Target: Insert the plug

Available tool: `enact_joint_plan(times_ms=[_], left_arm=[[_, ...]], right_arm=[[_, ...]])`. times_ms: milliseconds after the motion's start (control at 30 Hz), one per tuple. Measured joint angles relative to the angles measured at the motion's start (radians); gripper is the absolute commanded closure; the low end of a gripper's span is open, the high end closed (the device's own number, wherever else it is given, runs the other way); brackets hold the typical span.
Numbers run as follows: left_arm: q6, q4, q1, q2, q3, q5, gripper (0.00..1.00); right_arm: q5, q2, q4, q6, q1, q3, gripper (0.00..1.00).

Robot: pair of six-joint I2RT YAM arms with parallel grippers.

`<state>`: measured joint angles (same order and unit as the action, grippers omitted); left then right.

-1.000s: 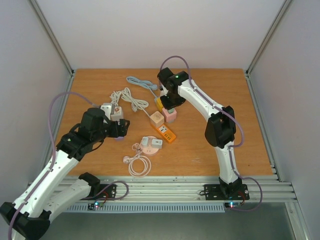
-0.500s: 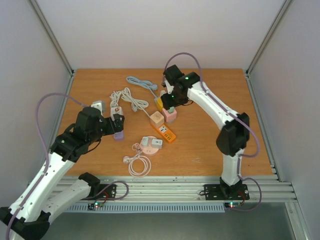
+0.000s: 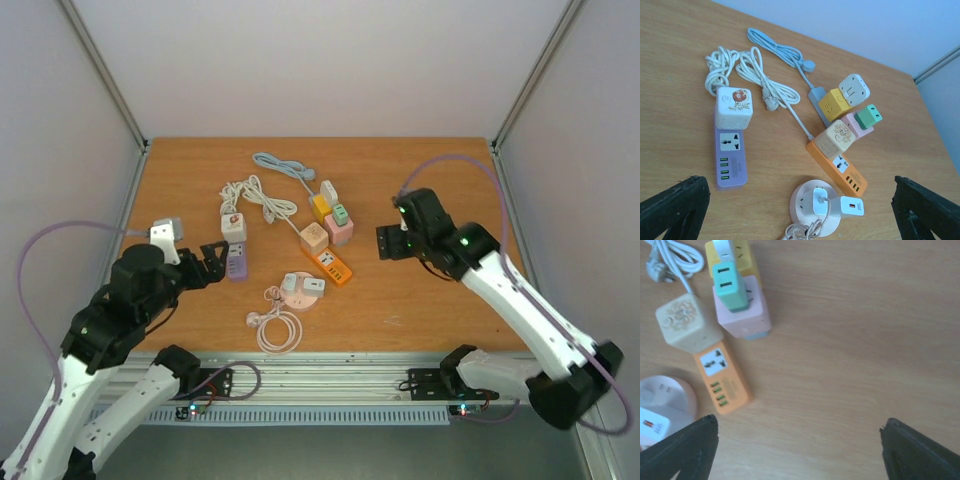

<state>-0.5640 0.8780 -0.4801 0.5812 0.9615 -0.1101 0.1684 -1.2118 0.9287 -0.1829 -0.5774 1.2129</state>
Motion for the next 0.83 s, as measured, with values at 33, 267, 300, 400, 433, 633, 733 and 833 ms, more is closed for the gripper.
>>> enact_joint_plan(times_ms=[33, 267, 300, 400, 433, 633, 733, 833], left_arm=[[0.004, 0.007, 0.0, -0.019, 0.0, -0.006, 0.01], [0.078, 0.052, 0.0, -0.101, 0.036, -0.093, 0.01], [0.091, 0.058, 0.0, -0.105, 0.048, -0.112, 0.01], [0.124, 0.069, 0.0, -0.115, 0.077, -0.159, 0.01], [0.133, 0.07, 0.0, -0.121, 0.083, -0.174, 0.01], [0.175, 0.077, 0.0, -0.149, 0.087, -0.22, 0.01], [0.18, 0.078, 0.0, -0.158, 0.086, -0.237, 0.01], [0.18, 0.08, 0.0, -0.158, 0.085, -0.248, 0.01]], right_arm=[[0.023, 0.054, 0.0, 0.013, 0.0, -0.033, 0.02], [0.179, 0.382, 0.002, 0.068, 0.0, -0.125, 0.01], [0.2, 0.411, 0.002, 0.075, 0.0, -0.126, 0.02], [0.278, 0.509, 0.002, 0.1, 0.0, -0.134, 0.02], [0.306, 0.543, 0.001, 0.108, 0.0, -0.14, 0.02], [0.433, 0.712, -0.003, 0.142, 0.0, -0.19, 0.02], [0.469, 0.76, -0.003, 0.153, 0.0, -0.204, 0.01], [0.492, 0.778, -0.003, 0.16, 0.0, -0.206, 0.02]])
